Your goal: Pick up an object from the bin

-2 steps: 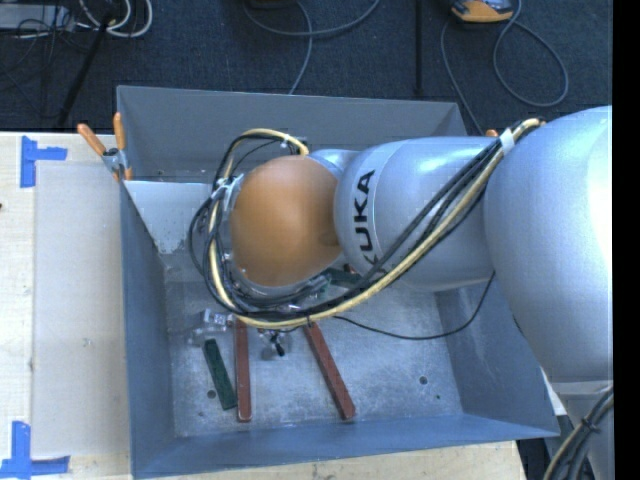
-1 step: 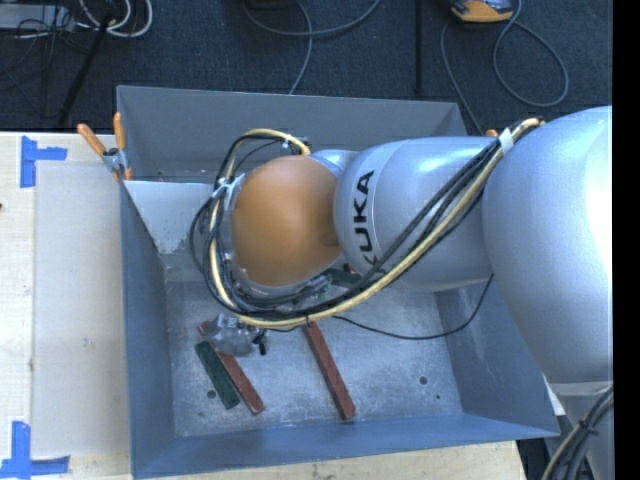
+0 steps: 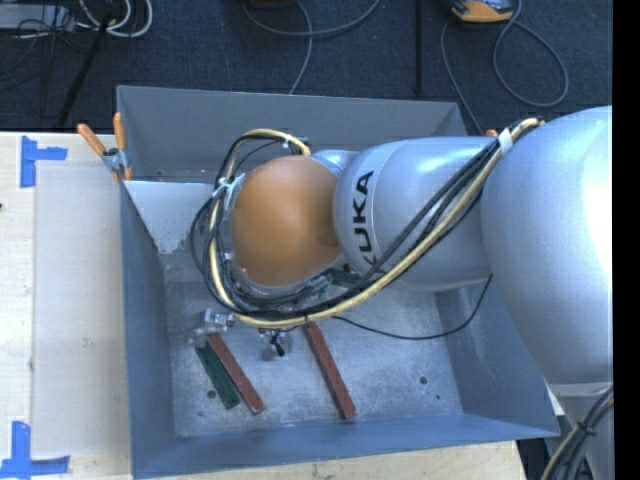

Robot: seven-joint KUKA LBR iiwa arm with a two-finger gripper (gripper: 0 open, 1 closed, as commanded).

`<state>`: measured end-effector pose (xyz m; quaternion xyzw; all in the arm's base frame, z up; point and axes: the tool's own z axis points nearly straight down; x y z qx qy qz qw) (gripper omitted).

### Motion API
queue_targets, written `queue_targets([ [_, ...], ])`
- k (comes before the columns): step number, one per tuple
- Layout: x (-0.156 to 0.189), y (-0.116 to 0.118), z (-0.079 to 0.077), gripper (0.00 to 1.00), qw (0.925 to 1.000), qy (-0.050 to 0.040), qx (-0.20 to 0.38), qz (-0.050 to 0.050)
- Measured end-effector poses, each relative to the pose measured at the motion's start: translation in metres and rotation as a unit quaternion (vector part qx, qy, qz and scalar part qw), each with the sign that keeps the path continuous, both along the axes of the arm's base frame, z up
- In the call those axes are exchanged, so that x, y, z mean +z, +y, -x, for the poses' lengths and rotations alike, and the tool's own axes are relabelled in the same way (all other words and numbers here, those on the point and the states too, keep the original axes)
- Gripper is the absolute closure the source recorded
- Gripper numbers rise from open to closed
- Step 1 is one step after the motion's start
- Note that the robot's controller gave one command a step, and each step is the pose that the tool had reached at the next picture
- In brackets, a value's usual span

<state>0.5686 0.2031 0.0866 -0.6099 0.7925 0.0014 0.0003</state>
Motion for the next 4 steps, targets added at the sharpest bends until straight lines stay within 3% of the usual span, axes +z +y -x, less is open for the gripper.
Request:
queue_targets([
  [1, -0.0167, 0.0146, -0.023, 0.0, 0.9873, -0.0008, 0.159, 0.0],
  [2, -0.0166, 0.0139, -0.0233, 1.0, 0.9876, -0.0009, 0.157, 0.0],
  [3, -0.017, 0.0139, -0.023, 0.0, 0.9877, -0.0002, 0.157, 0.0],
  [4, -0.0172, 0.0137, -0.0229, 1.0, 0.9877, 0.0001, 0.156, 0.0],
])
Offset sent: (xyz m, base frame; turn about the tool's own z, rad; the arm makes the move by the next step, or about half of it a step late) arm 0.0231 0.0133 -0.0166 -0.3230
